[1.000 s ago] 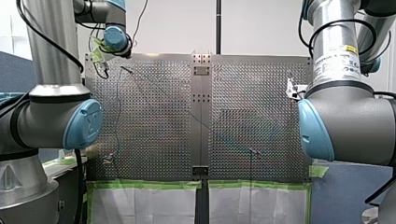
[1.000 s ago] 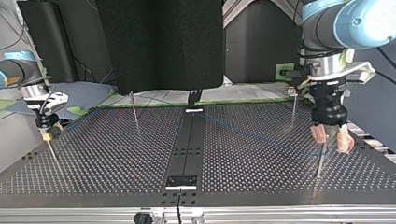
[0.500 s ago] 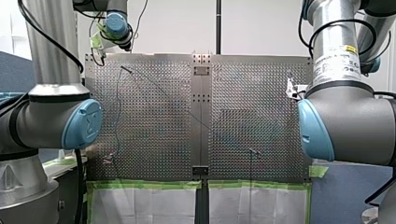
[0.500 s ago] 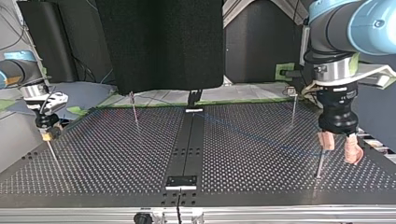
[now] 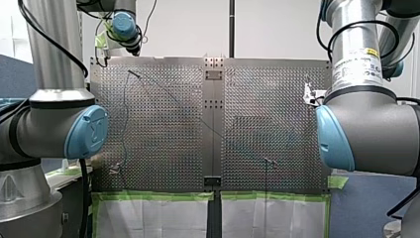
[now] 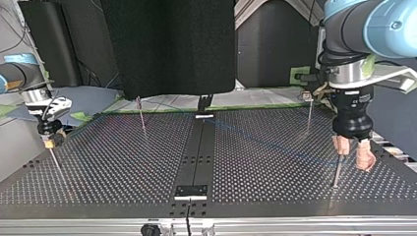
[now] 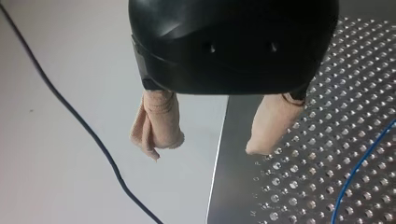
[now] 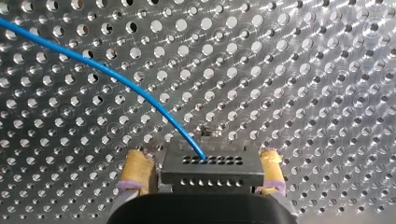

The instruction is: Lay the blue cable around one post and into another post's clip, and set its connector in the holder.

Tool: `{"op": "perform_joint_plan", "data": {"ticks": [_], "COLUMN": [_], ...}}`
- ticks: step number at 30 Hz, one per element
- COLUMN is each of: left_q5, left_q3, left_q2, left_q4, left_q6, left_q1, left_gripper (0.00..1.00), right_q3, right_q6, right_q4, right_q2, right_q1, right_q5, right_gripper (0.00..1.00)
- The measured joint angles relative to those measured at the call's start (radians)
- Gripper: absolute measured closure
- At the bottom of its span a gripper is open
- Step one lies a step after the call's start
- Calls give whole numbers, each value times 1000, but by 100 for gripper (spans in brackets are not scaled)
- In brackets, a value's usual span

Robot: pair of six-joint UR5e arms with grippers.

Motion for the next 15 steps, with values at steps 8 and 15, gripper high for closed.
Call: {"op": "perform_joint_plan", "data": {"ticks": [8,15], "left_q5": [-4,-4], "left_q3": [0,0], "left_q2": [-1,-1], "left_q4": [-1,-1], "left_q6": [66,130], "left_q1": [-7,-13], "left_gripper": [0,0], "right_q3": [0,-1], "right_q6": [0,0], "right_q4": [0,1], "right_q2": [0,0], "right_q1": [0,0], "right_q5": [0,-1], "right_gripper": [1,1]}}
